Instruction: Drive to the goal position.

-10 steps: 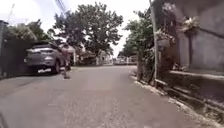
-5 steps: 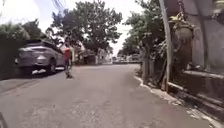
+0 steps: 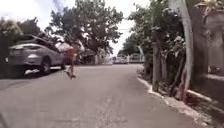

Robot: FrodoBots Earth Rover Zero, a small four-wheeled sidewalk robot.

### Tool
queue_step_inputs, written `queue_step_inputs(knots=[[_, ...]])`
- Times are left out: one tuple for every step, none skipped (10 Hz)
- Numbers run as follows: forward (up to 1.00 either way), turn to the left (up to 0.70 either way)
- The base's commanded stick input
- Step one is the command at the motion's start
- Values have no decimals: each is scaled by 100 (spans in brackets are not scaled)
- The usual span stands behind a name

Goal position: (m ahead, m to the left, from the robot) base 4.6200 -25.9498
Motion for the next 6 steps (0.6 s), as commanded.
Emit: queue_step_inputs(knots=[[100, 0], [100, 0], [100, 0], [100, 0], [100, 0], [100, 0]])
